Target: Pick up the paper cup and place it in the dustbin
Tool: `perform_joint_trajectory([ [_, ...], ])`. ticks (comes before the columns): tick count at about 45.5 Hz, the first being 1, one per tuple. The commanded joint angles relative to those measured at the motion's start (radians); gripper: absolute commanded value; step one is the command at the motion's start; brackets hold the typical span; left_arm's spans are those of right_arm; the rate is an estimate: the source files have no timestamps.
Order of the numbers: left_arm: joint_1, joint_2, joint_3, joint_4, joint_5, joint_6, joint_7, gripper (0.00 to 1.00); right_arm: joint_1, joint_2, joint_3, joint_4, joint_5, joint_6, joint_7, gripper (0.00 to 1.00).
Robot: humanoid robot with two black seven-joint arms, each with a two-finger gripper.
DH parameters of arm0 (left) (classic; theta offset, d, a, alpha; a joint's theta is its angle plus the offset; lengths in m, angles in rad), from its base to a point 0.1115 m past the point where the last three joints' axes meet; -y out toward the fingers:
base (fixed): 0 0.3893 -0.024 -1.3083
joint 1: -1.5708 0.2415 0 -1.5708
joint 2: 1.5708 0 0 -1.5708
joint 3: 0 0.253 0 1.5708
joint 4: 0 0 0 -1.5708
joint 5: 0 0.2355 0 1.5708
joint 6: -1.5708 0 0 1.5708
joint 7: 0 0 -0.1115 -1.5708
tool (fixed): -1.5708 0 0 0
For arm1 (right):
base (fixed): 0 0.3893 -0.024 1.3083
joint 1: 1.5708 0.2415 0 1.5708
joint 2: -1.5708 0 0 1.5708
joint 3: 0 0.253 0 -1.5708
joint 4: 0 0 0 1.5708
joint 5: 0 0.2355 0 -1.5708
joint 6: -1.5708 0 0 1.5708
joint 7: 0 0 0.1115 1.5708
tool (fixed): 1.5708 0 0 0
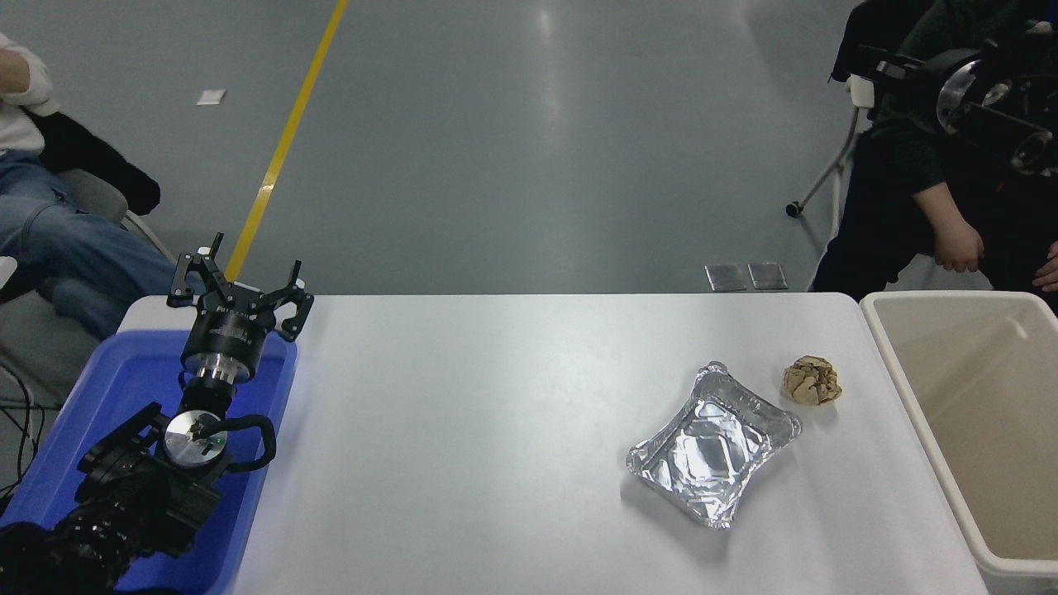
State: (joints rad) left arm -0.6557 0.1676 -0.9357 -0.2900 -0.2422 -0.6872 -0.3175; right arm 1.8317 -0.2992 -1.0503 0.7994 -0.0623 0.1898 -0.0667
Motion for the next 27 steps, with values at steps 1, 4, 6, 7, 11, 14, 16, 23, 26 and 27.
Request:
perform_joint_trajectory([
  [1,0.001,0.001,0.0,0.0,0.0,0.0,0.0,0.99,0.142,0.084,-0.016,0.222,0.001,0.138,-0.033,1.0],
  [4,0.001,0.001,0.0,0.0,0.0,0.0,0.0,0.99,0.175,0.113,-0.016,0.261,0.001,0.177,-0.033,1.0],
  [6,0.001,0.001,0.0,0.0,0.0,0.0,0.0,0.99,0.188,0.127,-0.016,0.279,0.001,0.206,-0.034,1.0],
  [7,0.001,0.001,0.0,0.0,0.0,0.0,0.0,0.99,0.196,0.132,-0.016,0.288,0.001,0.221,-0.034,1.0],
  [11,0.001,0.001,0.0,0.0,0.0,0.0,0.0,0.99,0.225,0.14,-0.01,0.33,0.001,0.281,-0.034,1.0],
  [14,0.001,0.001,0.0,-0.001,0.0,0.0,0.0,0.99,0.256,0.138,-0.008,0.383,0.001,0.345,-0.034,1.0],
  [16,0.001,0.001,0.0,-0.001,0.0,0.0,0.0,0.99,0.27,0.137,-0.007,0.411,0.001,0.376,-0.034,1.0],
  [23,0.001,0.001,0.0,0.0,0.0,0.0,0.0,0.99,0.284,0.134,-0.01,0.451,0.001,0.436,-0.034,1.0],
  [26,0.001,0.001,0.002,0.0,0.0,0.0,0.0,0.99,0.287,0.13,-0.014,0.458,0.001,0.483,-0.034,1.0],
  [27,0.001,0.001,0.0,0.0,0.0,0.0,0.0,0.99,0.288,0.129,-0.016,0.46,0.001,0.503,-0.034,1.0],
])
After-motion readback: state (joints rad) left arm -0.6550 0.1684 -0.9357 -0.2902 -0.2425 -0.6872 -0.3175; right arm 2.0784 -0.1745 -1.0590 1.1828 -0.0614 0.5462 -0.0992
